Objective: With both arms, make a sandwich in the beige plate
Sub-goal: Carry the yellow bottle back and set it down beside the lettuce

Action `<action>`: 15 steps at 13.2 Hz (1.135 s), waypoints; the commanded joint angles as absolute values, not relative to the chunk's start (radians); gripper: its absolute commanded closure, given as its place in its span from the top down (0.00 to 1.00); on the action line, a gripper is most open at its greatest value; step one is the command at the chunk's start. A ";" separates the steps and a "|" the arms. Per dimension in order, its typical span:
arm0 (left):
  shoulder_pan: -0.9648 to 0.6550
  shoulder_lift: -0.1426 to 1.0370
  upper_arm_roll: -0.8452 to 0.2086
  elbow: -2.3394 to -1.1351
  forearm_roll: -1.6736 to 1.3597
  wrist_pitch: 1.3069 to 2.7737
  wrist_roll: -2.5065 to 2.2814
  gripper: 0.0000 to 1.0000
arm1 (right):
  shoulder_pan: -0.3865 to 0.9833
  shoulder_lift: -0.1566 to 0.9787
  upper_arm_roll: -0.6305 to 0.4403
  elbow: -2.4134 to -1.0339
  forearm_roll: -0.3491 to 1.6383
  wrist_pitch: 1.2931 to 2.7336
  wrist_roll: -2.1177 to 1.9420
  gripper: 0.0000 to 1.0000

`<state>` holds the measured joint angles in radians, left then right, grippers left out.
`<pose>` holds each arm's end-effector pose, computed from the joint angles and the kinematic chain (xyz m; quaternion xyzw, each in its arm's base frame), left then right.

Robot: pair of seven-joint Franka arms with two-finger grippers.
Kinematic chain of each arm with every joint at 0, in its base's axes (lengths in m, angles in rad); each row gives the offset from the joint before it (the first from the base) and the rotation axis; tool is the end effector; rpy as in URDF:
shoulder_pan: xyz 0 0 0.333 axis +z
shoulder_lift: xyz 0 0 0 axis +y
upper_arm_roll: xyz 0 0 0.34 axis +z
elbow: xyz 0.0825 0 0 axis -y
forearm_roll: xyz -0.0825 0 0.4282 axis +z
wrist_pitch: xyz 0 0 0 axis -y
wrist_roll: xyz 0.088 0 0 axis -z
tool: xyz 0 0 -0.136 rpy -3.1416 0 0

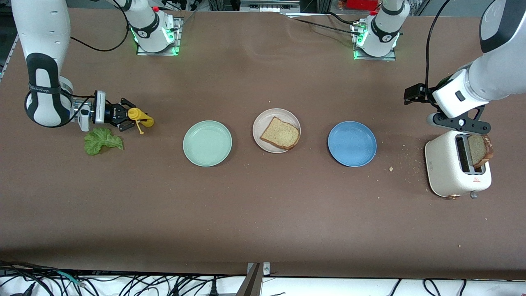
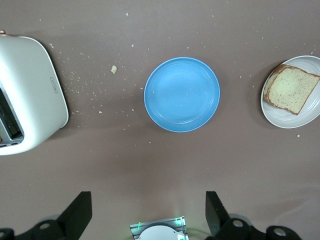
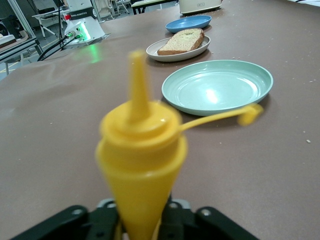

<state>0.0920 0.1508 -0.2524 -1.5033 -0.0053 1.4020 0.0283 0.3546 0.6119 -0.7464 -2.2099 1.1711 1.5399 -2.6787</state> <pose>0.6100 -0.0894 0.5525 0.9876 -0.0945 -0.1245 0.0133 0.4730 -0.0945 0.1150 -0.6314 -0.5891 -0.2908 0.4121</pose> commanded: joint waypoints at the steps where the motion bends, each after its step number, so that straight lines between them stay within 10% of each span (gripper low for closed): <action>1: 0.068 0.147 -0.255 -1.474 0.055 1.379 0.041 1.00 | 0.341 0.627 -0.744 -2.192 1.192 1.508 -2.692 0.61; 6: 0.049 0.147 -0.250 -1.474 0.072 1.379 0.040 1.00 | 0.333 0.627 -0.744 -2.183 1.190 1.496 -2.668 0.97; 15: 0.055 0.149 -0.250 -1.474 0.071 1.379 0.040 1.00 | 0.244 0.621 -0.776 -1.995 1.019 1.493 -2.423 0.98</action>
<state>0.0572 0.1507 -0.2475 -1.4901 0.0436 1.3976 0.0282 0.2530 0.6121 -0.7565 -2.0840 1.0742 1.5212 -2.5204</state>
